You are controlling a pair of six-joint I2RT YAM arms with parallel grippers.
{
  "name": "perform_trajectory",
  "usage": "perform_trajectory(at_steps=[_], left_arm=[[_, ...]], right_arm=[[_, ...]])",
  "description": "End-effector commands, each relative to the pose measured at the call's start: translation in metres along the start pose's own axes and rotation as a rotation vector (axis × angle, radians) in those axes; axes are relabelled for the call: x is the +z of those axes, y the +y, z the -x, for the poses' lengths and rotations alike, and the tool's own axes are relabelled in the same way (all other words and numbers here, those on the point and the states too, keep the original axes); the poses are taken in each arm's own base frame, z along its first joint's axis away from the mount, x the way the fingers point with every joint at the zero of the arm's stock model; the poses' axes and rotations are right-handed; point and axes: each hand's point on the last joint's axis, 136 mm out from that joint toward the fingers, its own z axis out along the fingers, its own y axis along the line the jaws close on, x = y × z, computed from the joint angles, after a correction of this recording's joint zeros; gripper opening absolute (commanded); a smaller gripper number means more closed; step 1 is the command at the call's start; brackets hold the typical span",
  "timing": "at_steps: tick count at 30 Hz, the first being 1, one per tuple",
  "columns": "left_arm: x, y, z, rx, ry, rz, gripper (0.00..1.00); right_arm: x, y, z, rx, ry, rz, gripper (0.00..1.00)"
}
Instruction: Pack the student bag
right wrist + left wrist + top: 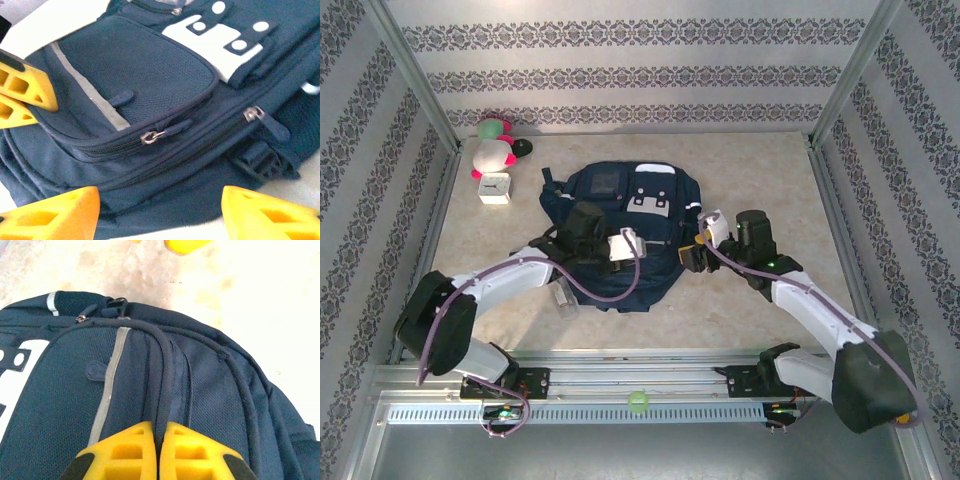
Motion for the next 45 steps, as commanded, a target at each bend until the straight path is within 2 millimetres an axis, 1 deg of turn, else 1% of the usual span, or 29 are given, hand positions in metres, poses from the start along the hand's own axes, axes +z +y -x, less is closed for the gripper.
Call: perform_trajectory(at_steps=[1,5,10,15,19,23,26,30,33,35,37,43,45], left_arm=[[-0.024,0.007,0.026,-0.080,-0.194,-0.002,0.00],[-0.030,0.013,0.025,-0.095,-0.226,0.016,0.00],[-0.037,0.018,0.027,-0.092,-0.254,0.026,0.00],[-0.038,0.017,0.028,-0.095,-0.270,0.016,0.00],[-0.037,0.015,0.028,-0.100,-0.280,0.005,0.00],[-0.035,0.015,0.028,-0.105,-0.286,0.000,0.00],[-0.034,0.014,0.027,-0.108,-0.290,-0.006,0.00],[-0.034,0.015,0.028,-0.111,-0.297,-0.002,0.00],[-0.033,0.015,0.027,-0.115,-0.294,-0.003,0.00],[-0.032,0.016,0.026,-0.115,-0.293,0.001,0.00],[-0.032,0.015,0.025,-0.116,-0.292,0.000,0.00],[-0.032,0.015,0.026,-0.117,-0.293,0.000,0.00],[-0.032,0.015,0.026,-0.115,-0.293,0.002,0.00]], right_arm=[[0.014,0.005,0.020,-0.133,-0.046,0.104,0.65],[0.024,0.011,0.023,-0.212,-0.009,0.192,0.65],[0.030,0.014,0.014,-0.395,0.061,0.256,0.59],[0.046,0.017,0.006,-0.479,0.117,0.299,0.59],[0.057,0.017,0.005,-0.523,0.155,0.324,0.58],[0.053,0.034,0.011,-0.544,0.123,0.415,0.57],[0.052,0.040,0.013,-0.548,0.109,0.437,0.55],[0.048,0.047,0.010,-0.537,0.123,0.483,0.48],[0.041,0.053,0.007,-0.521,0.136,0.521,0.43],[0.036,0.057,0.007,-0.509,0.140,0.542,0.37],[0.033,0.058,0.008,-0.496,0.141,0.551,0.32],[0.025,0.050,0.008,-0.484,0.152,0.521,0.34],[0.022,0.047,0.005,-0.496,0.167,0.498,0.39]])
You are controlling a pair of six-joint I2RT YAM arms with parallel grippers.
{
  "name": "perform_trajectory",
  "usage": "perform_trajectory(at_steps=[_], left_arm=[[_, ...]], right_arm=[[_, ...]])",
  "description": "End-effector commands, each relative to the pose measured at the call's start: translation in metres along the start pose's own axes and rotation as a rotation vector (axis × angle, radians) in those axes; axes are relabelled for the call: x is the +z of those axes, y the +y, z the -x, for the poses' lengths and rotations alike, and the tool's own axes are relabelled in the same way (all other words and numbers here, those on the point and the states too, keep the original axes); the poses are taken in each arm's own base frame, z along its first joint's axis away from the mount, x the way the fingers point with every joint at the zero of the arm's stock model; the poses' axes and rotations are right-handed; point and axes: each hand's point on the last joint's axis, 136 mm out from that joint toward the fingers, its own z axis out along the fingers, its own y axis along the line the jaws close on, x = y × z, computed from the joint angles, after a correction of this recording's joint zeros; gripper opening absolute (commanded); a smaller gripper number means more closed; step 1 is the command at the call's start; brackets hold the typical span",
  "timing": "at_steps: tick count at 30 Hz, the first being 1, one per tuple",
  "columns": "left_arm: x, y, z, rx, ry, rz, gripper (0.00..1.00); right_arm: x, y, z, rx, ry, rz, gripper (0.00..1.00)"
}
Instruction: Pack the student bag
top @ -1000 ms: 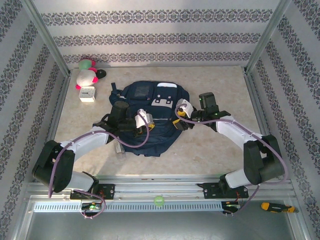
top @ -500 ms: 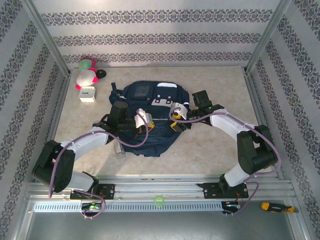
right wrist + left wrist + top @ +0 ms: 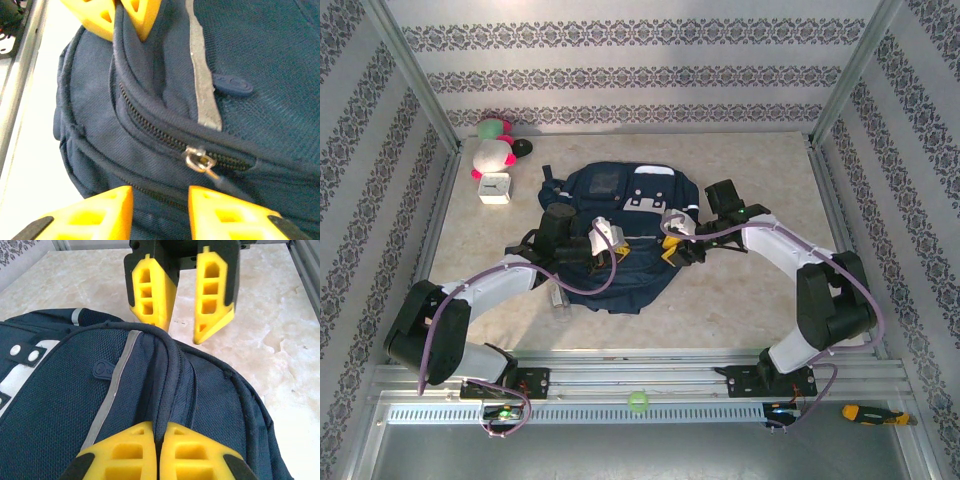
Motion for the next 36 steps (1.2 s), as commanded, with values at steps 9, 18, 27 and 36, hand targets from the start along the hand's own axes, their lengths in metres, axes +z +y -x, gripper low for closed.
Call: perform_trajectory(at_steps=[9,18,27,36], left_arm=[[-0.005,0.004,0.025,0.049,-0.100,-0.006,0.00],[-0.004,0.004,0.026,0.044,-0.109,-0.011,0.00],[-0.002,0.006,0.026,0.042,-0.114,-0.001,0.00],[-0.002,0.007,0.028,0.036,-0.126,-0.004,0.00]], right_arm=[[-0.018,-0.019,0.002,-0.055,0.030,-0.148,0.52],[0.003,-0.023,0.015,-0.070,-0.001,-0.095,0.53],[0.008,0.005,0.018,-0.028,-0.021,0.039,0.41],[0.001,-0.011,0.025,0.047,-0.079,0.008,0.21]])
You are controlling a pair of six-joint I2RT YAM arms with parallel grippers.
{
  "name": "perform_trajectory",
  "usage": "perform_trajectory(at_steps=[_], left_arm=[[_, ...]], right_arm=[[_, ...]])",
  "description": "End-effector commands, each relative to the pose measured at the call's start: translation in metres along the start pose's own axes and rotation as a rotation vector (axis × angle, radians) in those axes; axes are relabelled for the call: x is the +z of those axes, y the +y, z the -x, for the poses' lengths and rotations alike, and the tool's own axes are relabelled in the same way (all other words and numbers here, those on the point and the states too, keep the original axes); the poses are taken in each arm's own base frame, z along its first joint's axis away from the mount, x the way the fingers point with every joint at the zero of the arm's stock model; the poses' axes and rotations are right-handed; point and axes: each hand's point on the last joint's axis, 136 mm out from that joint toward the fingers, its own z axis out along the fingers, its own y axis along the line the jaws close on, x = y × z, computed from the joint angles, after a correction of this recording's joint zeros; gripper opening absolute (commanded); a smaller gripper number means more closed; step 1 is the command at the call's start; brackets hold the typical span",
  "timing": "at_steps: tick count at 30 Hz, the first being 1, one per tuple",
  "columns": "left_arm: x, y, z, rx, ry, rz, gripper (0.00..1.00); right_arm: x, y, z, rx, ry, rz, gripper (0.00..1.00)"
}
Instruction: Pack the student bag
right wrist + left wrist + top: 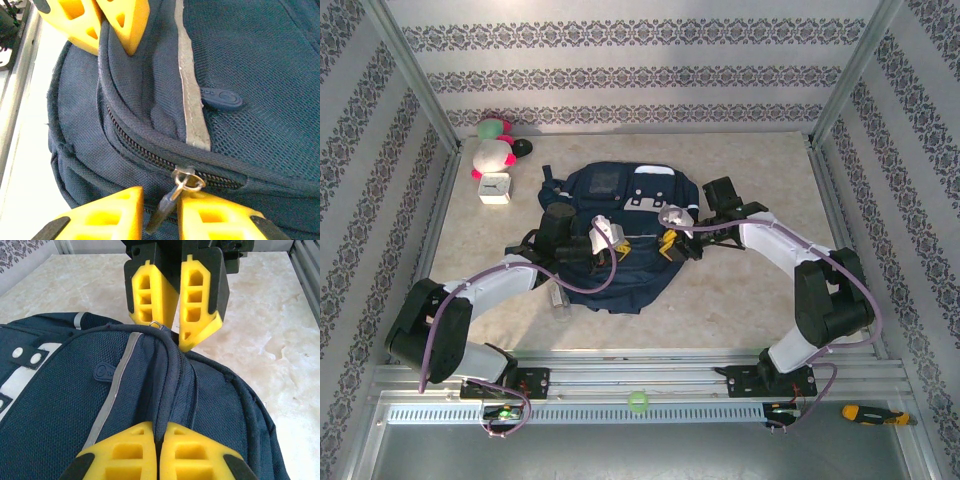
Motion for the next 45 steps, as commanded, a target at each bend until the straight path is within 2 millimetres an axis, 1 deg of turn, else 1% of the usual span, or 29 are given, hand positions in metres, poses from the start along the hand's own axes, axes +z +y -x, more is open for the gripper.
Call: perform_trajectory(at_steps=[1,3,6,10,13,17,18,21,23,24,25,27,29,30,32,34,37,38,39,41,45], left_arm=[[-0.003,0.004,0.025,0.050,-0.103,-0.007,0.00],[-0.003,0.006,0.024,0.048,-0.096,0.008,0.00],[0.000,0.013,0.021,0.044,-0.065,0.066,0.00],[0.006,0.015,0.023,0.063,-0.036,0.128,0.00],[0.014,0.013,0.028,0.058,-0.027,0.166,0.00],[0.026,0.014,0.040,0.031,-0.046,0.227,0.00],[0.030,0.014,0.045,0.023,-0.061,0.239,0.00],[0.043,0.014,0.056,-0.024,-0.092,0.259,0.00],[0.052,0.012,0.061,-0.046,-0.105,0.257,0.03],[0.055,0.012,0.065,-0.061,-0.117,0.257,0.06],[0.057,0.012,0.066,-0.076,-0.124,0.254,0.11],[0.055,0.019,0.067,-0.133,-0.121,0.286,0.27],[0.048,0.024,0.062,-0.180,-0.079,0.325,0.44],[0.043,0.026,0.059,-0.206,-0.049,0.349,0.49],[0.029,0.032,0.049,-0.289,0.007,0.409,0.55],[0.011,0.039,0.037,-0.398,0.054,0.480,0.57],[-0.016,0.047,0.006,-0.622,0.135,0.601,0.56],[-0.025,0.048,-0.009,-0.686,0.181,0.642,0.56],[-0.033,0.046,-0.020,-0.734,0.215,0.670,0.56],[-0.043,0.041,-0.036,-0.804,0.244,0.699,0.58],[-0.060,0.030,-0.060,-0.943,0.231,0.745,0.59]], right_arm=[[-0.002,-0.003,0.016,0.010,-0.055,0.012,0.19],[-0.003,-0.004,0.015,0.021,-0.052,0.004,0.13],[-0.006,-0.003,0.014,0.042,-0.047,-0.016,0.01],[-0.012,0.002,0.013,0.070,-0.054,-0.042,0.00],[-0.014,0.016,0.015,0.085,-0.080,-0.028,0.00],[-0.009,0.041,0.015,0.106,-0.075,0.003,0.00],[-0.007,0.047,0.015,0.112,-0.071,0.010,0.00],[-0.006,0.055,0.013,0.149,-0.073,-0.002,0.00],[-0.009,0.051,0.010,0.199,-0.073,-0.047,0.00],[-0.011,0.047,0.007,0.231,-0.071,-0.080,0.00],[-0.013,0.043,0.003,0.260,-0.066,-0.114,0.00],[-0.022,0.029,-0.007,0.339,-0.056,-0.205,0.00],[-0.031,0.018,-0.015,0.415,-0.063,-0.266,0.00],[-0.035,0.015,-0.016,0.446,-0.075,-0.281,0.00],[-0.041,0.011,-0.015,0.497,-0.095,-0.301,0.00],[-0.043,0.011,-0.013,0.539,-0.108,-0.306,0.00],[-0.045,0.012,-0.010,0.618,-0.121,-0.300,0.00],[-0.044,0.013,-0.010,0.641,-0.120,-0.298,0.00],[-0.044,0.015,-0.011,0.661,-0.117,-0.298,0.00],[-0.043,0.019,-0.013,0.673,-0.110,-0.294,0.00],[-0.042,0.022,-0.020,0.705,-0.079,-0.319,0.00]])
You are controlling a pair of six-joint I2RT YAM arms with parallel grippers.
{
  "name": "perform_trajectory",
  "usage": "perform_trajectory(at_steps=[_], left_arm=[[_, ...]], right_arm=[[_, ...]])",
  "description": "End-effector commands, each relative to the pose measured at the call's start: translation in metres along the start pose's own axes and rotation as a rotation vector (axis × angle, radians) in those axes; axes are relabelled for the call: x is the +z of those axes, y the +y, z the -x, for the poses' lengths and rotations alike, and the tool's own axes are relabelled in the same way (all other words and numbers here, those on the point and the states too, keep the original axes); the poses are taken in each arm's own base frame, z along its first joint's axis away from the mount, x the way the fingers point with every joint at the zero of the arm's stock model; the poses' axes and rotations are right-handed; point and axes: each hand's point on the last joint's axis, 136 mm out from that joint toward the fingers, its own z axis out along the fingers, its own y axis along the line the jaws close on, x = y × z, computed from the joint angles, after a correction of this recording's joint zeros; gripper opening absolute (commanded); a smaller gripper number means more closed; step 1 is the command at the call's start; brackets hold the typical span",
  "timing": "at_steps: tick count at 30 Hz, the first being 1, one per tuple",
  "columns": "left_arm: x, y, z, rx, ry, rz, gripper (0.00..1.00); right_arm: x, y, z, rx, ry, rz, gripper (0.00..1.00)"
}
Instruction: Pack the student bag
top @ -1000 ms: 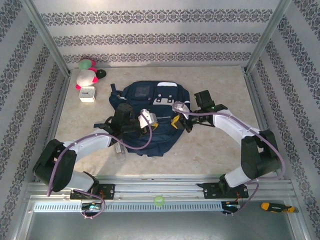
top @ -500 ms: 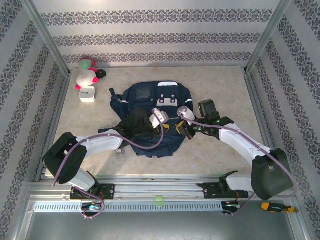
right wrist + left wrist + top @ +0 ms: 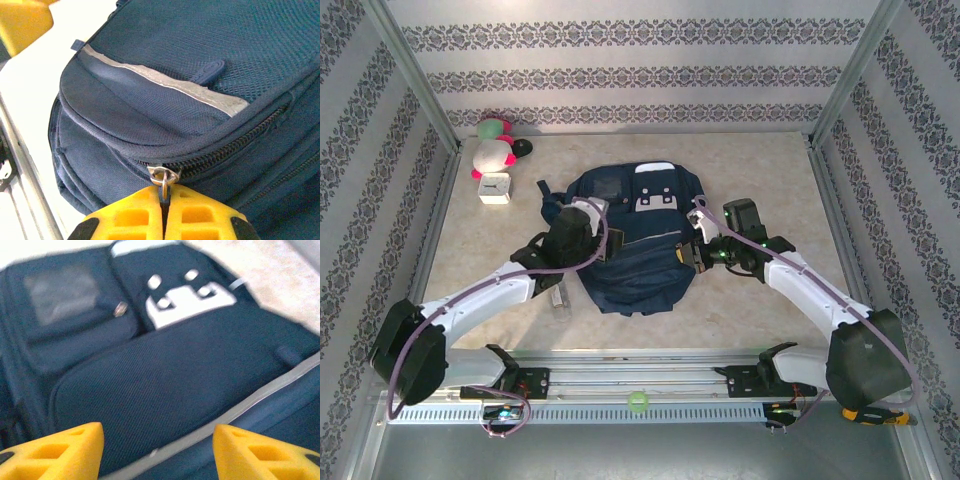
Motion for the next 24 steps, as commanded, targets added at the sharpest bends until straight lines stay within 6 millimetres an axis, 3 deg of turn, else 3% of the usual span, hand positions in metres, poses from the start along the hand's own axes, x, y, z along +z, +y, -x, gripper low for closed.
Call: perform_trajectory(at_steps=[1,5,8,11,13,16,24], left_arm=[[-0.009,0.031,-0.041,-0.209,0.100,0.116,0.59],[-0.005,0.028,-0.053,-0.335,0.092,0.068,0.57],[0.005,0.019,-0.055,-0.422,0.080,0.007,0.50],[0.014,0.009,-0.052,-0.482,0.079,-0.047,0.38],[0.019,0.001,-0.047,-0.517,0.068,-0.092,0.21],[0.025,-0.010,-0.037,-0.571,0.040,-0.159,0.06],[0.027,-0.038,-0.016,-0.556,-0.026,-0.244,0.03]], right_arm=[[-0.005,0.004,-0.005,0.060,0.005,-0.025,0.00],[-0.003,0.012,-0.006,0.094,0.012,-0.023,0.00],[-0.001,0.021,-0.008,0.109,0.030,-0.023,0.00],[0.003,0.030,-0.009,0.102,0.046,-0.036,0.00],[0.005,0.034,-0.010,0.103,0.057,-0.051,0.00],[0.010,0.039,-0.009,0.124,0.066,-0.072,0.00],[0.034,0.074,-0.002,0.124,0.082,-0.059,0.00]])
